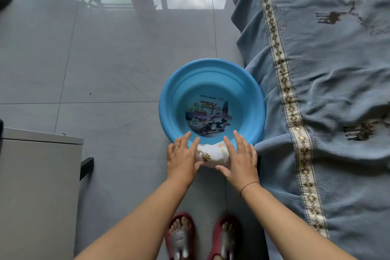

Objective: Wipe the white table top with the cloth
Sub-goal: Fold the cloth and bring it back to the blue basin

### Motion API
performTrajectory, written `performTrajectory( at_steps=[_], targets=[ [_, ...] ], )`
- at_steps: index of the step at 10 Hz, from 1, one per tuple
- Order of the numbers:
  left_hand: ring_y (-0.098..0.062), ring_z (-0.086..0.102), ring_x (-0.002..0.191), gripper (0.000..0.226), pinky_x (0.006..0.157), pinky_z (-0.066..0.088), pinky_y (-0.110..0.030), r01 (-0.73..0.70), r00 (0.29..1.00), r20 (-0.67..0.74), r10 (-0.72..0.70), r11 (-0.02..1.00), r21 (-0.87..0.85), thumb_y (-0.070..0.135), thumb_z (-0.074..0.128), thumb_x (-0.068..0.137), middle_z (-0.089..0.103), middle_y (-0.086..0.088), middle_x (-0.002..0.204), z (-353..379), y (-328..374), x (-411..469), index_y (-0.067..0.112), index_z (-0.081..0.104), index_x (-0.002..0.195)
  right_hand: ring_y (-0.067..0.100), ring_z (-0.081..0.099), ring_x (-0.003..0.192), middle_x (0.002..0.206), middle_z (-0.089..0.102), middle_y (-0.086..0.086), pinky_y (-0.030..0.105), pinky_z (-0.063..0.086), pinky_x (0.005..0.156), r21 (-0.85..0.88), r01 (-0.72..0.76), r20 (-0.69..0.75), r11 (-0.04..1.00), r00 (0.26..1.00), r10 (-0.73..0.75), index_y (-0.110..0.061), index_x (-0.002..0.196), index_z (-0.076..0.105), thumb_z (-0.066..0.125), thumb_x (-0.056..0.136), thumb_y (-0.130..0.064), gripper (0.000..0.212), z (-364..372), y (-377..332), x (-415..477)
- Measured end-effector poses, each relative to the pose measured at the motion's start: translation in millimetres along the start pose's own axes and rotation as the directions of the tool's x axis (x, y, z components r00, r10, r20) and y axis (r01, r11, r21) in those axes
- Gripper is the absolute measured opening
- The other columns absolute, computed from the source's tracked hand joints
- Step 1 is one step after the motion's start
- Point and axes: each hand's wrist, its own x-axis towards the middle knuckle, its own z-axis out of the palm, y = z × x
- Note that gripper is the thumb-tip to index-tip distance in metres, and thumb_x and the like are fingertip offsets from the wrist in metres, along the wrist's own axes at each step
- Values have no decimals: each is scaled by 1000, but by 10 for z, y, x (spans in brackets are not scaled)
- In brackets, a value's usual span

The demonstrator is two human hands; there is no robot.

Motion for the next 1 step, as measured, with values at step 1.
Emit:
performTrajectory(
  at_steps=[1],
  targets=[
    [-18,5,144,83,113,4,-33,-9,999,-48,9,1000,6,58,49,87,2,3,159,-321,8,-107,31,3,150,15,-10,145,158,-12,-3,40,-9,117,22,34,-37,999,999,-34,-25,150,0,51,82,-62,92,-310,-145,-56]
  ],
)
